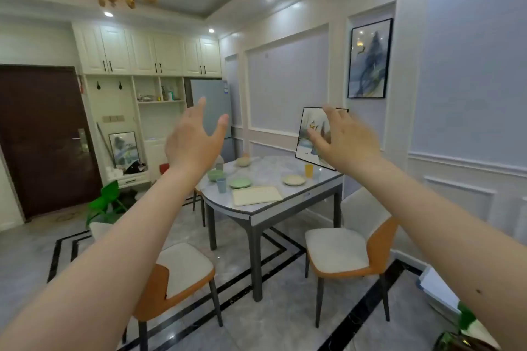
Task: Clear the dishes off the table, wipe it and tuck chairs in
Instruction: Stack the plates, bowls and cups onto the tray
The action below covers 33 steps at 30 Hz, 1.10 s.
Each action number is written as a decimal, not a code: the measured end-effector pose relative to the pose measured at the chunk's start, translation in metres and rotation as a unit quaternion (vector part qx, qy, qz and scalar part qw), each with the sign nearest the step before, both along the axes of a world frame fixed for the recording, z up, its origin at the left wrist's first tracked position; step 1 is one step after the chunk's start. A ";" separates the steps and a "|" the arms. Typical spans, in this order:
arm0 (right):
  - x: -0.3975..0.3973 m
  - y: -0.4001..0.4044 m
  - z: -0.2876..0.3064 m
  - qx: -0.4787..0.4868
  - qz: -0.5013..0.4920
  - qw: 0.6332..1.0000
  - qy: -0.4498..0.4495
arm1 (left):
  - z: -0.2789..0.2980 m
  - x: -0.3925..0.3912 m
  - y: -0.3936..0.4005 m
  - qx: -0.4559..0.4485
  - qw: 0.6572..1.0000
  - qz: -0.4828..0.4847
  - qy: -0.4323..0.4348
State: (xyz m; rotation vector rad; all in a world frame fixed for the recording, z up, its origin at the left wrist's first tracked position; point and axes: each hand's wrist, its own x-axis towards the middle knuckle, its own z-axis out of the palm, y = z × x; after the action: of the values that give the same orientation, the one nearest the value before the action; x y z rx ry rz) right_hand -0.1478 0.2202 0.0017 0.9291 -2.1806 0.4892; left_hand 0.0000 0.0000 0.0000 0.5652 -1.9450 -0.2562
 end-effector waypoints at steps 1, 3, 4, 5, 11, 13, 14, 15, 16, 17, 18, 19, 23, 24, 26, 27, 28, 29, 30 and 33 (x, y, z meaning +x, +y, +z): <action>-0.007 -0.011 -0.003 -0.001 0.000 1.000 -0.003 | -0.004 -0.008 -0.013 0.008 1.000 -0.008 -0.013; -0.025 -0.034 -0.007 0.000 -0.006 1.000 -0.012 | -0.016 -0.027 -0.046 -0.001 0.998 -0.025 -0.055; -0.034 -0.048 -0.008 0.010 -0.016 1.000 -0.019 | -0.024 -0.039 -0.065 -0.006 0.996 -0.040 -0.080; -0.044 -0.061 -0.009 0.015 -0.020 0.999 -0.025 | -0.030 -0.050 -0.080 -0.013 0.994 -0.059 -0.091; -0.099 -0.129 -0.013 0.024 -0.041 0.998 -0.049 | -0.048 -0.106 -0.166 -0.012 0.992 -0.090 -0.091; -0.118 -0.144 -0.022 0.026 -0.040 0.997 -0.065 | -0.057 -0.127 -0.187 0.025 0.991 -0.097 -0.095; -0.129 -0.152 -0.026 0.034 -0.041 0.996 -0.070 | -0.062 -0.138 -0.196 0.042 0.989 -0.102 -0.097; -0.142 -0.159 -0.029 0.040 -0.043 0.995 -0.076 | -0.066 -0.151 -0.206 0.051 0.988 -0.104 -0.103; -0.152 -0.164 -0.032 0.046 -0.043 0.995 -0.083 | -0.071 -0.158 -0.213 0.052 0.987 -0.102 -0.109; -0.167 -0.170 -0.036 0.048 -0.044 0.993 -0.094 | -0.074 -0.170 -0.223 0.045 0.987 -0.097 -0.117; -0.180 -0.175 -0.039 0.050 -0.045 0.992 -0.103 | -0.077 -0.180 -0.233 0.038 0.988 -0.089 -0.122; -0.198 -0.181 -0.042 0.056 -0.043 0.992 -0.106 | -0.079 -0.196 -0.244 0.031 0.988 -0.082 -0.128; -0.273 -0.205 -0.061 0.081 -0.010 0.990 -0.111 | -0.094 -0.253 -0.281 0.041 0.988 -0.048 -0.143; -0.297 -0.211 -0.070 0.079 -0.006 0.989 -0.124 | -0.101 -0.272 -0.288 0.043 0.987 -0.043 -0.151; -0.340 -0.224 -0.087 0.082 -0.002 0.985 -0.150 | -0.113 -0.313 -0.294 0.049 0.984 -0.035 -0.165; -0.368 -0.231 -0.098 0.088 0.001 0.983 -0.159 | -0.121 -0.343 -0.296 0.050 0.983 -0.030 -0.173; -0.383 -0.236 -0.104 0.097 0.006 0.983 -0.155 | -0.126 -0.359 -0.295 0.056 0.983 -0.030 -0.172; -0.402 -0.241 -0.109 0.107 0.011 0.982 -0.157 | -0.131 -0.381 -0.293 0.063 0.982 -0.032 -0.176; -0.423 -0.244 -0.111 0.105 0.016 0.981 -0.164 | -0.137 -0.403 -0.293 0.072 0.981 -0.036 -0.177; -0.503 -0.256 -0.109 0.101 0.034 0.975 -0.196 | -0.164 -0.468 -0.299 0.089 0.975 -0.051 -0.197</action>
State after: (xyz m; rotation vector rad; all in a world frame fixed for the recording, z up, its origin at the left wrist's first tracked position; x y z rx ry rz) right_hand -0.6513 -0.0354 -0.1078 1.0925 -2.6000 0.5271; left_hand -0.4676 -0.2990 -0.1640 0.6735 -2.3554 -0.4104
